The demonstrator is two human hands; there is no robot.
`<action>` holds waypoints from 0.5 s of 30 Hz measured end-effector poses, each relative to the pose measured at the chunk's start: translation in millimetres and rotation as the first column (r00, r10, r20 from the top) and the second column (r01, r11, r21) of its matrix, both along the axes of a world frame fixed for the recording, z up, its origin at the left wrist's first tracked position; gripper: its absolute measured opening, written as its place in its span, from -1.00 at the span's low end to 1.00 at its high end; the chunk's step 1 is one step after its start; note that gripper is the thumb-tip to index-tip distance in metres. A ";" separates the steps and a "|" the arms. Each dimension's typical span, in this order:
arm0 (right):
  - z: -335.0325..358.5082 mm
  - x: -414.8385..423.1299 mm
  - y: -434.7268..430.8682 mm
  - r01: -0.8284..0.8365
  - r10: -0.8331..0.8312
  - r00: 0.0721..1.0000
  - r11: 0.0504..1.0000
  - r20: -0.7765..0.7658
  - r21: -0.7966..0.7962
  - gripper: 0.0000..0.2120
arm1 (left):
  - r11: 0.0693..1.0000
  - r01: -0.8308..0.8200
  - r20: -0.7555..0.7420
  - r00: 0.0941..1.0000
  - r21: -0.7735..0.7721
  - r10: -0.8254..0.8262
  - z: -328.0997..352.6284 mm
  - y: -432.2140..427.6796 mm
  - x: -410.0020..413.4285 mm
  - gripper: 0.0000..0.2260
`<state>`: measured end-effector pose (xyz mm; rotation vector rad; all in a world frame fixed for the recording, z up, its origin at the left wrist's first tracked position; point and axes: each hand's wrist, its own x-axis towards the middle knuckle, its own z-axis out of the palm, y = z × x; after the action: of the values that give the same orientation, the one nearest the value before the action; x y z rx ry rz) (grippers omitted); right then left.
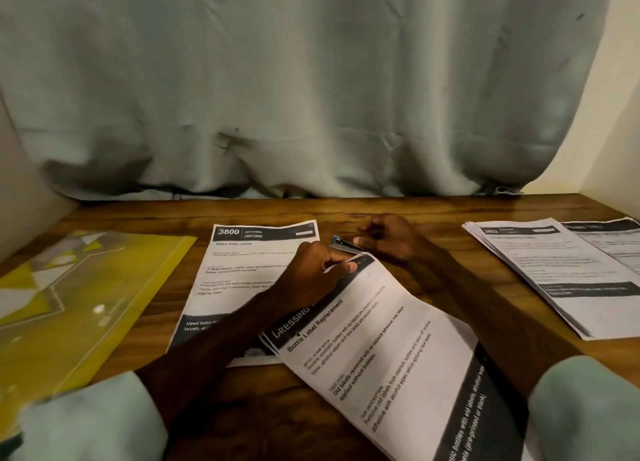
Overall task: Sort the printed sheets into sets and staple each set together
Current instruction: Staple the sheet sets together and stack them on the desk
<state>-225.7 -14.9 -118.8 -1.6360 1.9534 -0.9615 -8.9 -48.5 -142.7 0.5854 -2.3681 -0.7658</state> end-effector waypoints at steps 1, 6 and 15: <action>3.1 7.5 -2.0 -0.039 0.039 0.999 0.999 -0.005 -0.003 -0.58 | 1.000 -0.006 -0.007 1.000 -0.011 0.006 -0.4 -1.0 1.1 -0.68; 19.6 24.4 1.3 -0.215 0.215 0.977 0.977 -0.007 0.004 -0.68 | 0.999 -0.022 -0.053 0.998 -0.047 0.019 -2.4 -7.7 4.8 -0.64; 21.4 15.8 -17.1 -0.221 0.263 0.902 0.962 -0.342 0.157 -0.80 | 0.999 -0.037 -0.052 0.998 -0.019 0.036 3.4 -1.7 4.8 -0.71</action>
<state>-210.0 -32.0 -97.3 -2.0418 1.9179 -0.4669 -4.2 -50.2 -139.3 0.5919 -2.3095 -0.7324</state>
